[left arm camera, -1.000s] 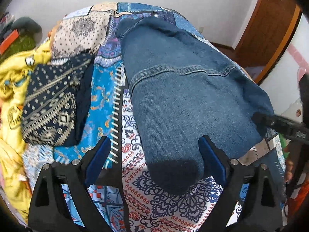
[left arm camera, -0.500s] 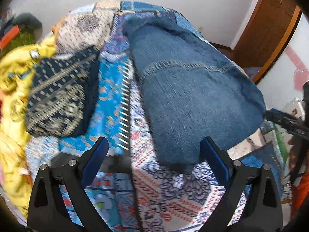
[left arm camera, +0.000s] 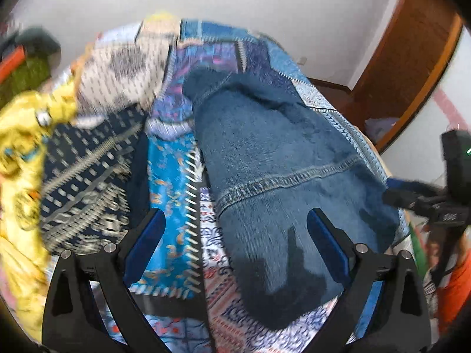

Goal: Fold large clothes

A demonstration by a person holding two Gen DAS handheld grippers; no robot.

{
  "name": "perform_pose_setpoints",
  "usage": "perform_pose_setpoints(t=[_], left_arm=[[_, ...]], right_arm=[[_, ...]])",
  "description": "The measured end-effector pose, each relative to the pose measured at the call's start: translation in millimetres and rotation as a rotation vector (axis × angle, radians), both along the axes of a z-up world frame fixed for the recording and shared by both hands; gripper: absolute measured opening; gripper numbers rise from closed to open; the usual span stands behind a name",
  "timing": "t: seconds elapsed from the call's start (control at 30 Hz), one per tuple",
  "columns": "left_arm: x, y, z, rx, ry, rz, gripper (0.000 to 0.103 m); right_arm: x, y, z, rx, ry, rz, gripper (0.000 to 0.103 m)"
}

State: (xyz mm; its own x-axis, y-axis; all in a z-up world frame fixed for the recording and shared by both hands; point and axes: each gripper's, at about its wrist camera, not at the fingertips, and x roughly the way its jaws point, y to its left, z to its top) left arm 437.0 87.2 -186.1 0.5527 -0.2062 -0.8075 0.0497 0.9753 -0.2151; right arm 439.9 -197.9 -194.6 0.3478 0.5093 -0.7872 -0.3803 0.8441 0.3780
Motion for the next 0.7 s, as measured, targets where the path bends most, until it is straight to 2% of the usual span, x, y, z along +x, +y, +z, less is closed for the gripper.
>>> perform_pose_setpoints(t=[0.1, 0.2, 0.33, 0.57, 0.7], left_arm=[[23.4, 9.6, -25.3, -0.131, 0.092, 0.018, 0.097], [36.8, 15.6, -46.0, -0.221, 0.156, 0.032, 0.097], [51.8, 17.8, -70.1, -0.345, 0.219, 0.015, 0.097], [68.2, 12.3, -94.0, -0.471, 0.285, -0.01, 0.097], [72.1, 8.0, -99.4, -0.484, 0.297, -0.019, 0.098]], right_arm=[[22.7, 4.6, -26.6, 0.012, 0.107, 0.014, 0.096], [34.8, 6.1, -49.3, 0.018, 0.184, 0.032, 0.096], [41.6, 6.1, -69.8, 0.1, 0.293, 0.068, 0.101], [52.4, 10.0, -87.3, 0.239, 0.369, 0.081, 0.103], [56.1, 12.4, -86.3, 0.274, 0.356, 0.062, 0.1]])
